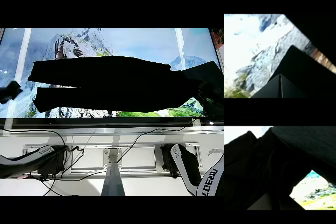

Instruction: Fold the clothes and pants, and hang the long-sleeved shirts on hangers.

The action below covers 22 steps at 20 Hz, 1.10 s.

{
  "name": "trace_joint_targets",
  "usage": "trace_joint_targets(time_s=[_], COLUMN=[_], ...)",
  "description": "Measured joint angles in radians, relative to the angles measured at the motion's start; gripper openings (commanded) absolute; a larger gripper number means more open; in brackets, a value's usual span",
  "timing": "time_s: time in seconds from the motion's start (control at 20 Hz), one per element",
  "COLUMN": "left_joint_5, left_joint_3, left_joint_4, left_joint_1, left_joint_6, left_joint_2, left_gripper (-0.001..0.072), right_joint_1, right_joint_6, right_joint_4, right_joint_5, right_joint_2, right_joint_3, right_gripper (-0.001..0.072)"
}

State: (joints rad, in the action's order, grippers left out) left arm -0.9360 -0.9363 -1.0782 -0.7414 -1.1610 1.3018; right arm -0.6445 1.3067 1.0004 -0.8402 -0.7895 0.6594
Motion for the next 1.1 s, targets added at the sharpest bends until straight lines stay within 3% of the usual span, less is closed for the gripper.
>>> trace_joint_targets(time_s=[0.1, 0.15, 0.2, 0.25, 0.55, 0.95, 1.1], left_joint_5=[-0.050, -0.082, -0.091, -0.090, -0.085, -0.112, -0.164], left_joint_3=[0.068, 0.105, 0.140, 0.166, 0.235, 0.193, 0.172], left_joint_4=[0.003, 0.036, 0.063, 0.080, 0.140, 0.134, 0.135], left_joint_1=[-0.032, -0.051, -0.067, -0.079, -0.103, -0.170, -0.209], left_joint_6=[0.095, 0.157, 0.212, 0.251, 0.426, 0.499, 0.513], left_joint_2=[0.000, 0.000, 0.000, 0.000, 0.001, 0.000, 0.000], left_gripper=[0.0026, 0.0221, 0.0493, 0.0571, 0.0570, 0.0569, 0.0481], right_joint_1=[0.002, 0.003, 0.003, 0.004, 0.004, 0.004, 0.004], right_joint_6=[0.000, 0.000, 0.001, 0.002, 0.002, 0.002, 0.002], right_joint_4=[0.006, 0.008, 0.009, 0.011, 0.013, 0.005, 0.004], right_joint_5=[0.006, 0.008, 0.009, 0.012, 0.012, -0.003, -0.005], right_joint_2=[-0.006, -0.008, -0.008, -0.010, -0.011, -0.011, -0.011], right_joint_3=[0.000, 0.000, 0.000, 0.000, 0.000, 0.000, 0.000], right_gripper=[0.0020, 0.0020, 0.0020, 0.0020, 0.0020, 0.0021, 0.0021])
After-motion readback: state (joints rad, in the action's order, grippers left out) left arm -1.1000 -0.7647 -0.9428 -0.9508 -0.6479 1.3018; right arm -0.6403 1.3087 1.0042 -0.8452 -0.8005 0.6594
